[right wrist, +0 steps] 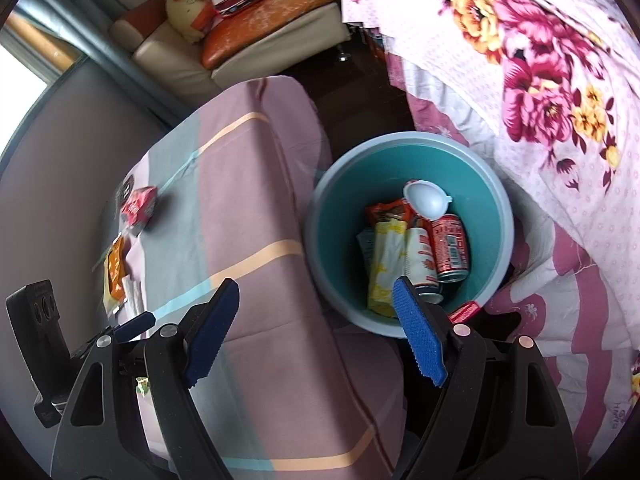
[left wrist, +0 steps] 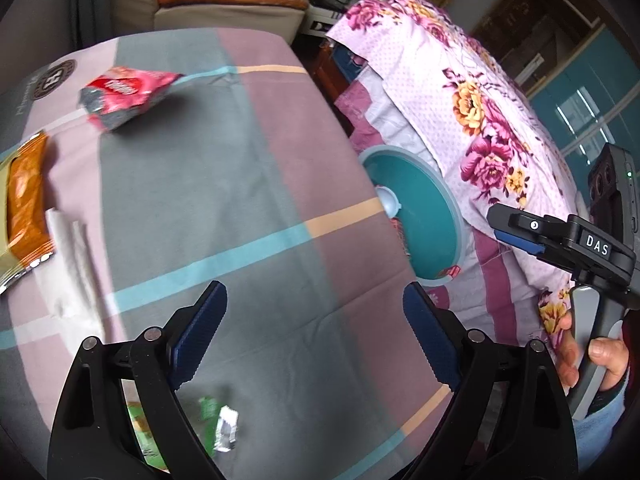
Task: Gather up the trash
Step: 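Move both tools back to the table toward the green cookie packet, then grasp the green cookie packet with the right tool while the left tool grasps the white tissue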
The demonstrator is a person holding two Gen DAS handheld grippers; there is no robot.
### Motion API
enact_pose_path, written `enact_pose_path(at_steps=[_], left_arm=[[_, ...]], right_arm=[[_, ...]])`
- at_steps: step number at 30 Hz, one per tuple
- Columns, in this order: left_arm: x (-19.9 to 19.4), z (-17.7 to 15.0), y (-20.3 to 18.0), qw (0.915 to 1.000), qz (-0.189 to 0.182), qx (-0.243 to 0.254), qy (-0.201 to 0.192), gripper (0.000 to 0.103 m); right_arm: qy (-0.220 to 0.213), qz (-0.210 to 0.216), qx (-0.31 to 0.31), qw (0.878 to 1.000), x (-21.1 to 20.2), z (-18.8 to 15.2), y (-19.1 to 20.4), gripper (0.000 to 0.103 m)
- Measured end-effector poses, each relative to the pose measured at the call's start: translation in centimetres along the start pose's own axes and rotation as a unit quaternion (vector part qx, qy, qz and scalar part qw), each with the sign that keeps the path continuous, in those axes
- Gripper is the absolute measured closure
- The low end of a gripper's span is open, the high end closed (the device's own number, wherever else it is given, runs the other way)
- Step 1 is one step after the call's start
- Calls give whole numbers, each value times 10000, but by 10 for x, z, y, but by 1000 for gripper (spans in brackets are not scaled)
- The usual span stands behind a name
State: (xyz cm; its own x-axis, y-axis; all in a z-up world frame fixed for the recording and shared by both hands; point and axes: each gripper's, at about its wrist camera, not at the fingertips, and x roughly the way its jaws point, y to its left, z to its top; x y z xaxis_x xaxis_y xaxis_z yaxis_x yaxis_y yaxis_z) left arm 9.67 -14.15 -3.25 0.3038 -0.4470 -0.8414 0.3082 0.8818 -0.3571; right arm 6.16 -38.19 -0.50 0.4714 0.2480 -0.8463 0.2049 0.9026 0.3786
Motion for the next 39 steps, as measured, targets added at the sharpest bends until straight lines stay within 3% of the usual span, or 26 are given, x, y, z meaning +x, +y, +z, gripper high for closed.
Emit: enact_pose_path(at_steps=[9,13,17,23,32,39], left_arm=[[-46,-30,77,9974,278,-589,-298,13],[-69,-47,117,9937,460,-900,-484,13],[-86,-66,156,9888,610,-1227,-599,13],[-101,-93,201,9801,665,-1756,-648,13],[-112,-107,227,9742,676,-2026,-731,13],[-112,-109,231,9735,649,-2078,-703,13]], right_arm=[[404,193,-684,9967,13,-24,67,27],[699,349,-1250,9891,26,-44,112,27],[1065,601,-2029,9715,41,-71,161,27],[1492,536,-2737,9487,75,-101,211,27],[1802,330,-3389,9228,108,-137,249,27],[1879,284,-3340,9232,121,-141,249,30]])
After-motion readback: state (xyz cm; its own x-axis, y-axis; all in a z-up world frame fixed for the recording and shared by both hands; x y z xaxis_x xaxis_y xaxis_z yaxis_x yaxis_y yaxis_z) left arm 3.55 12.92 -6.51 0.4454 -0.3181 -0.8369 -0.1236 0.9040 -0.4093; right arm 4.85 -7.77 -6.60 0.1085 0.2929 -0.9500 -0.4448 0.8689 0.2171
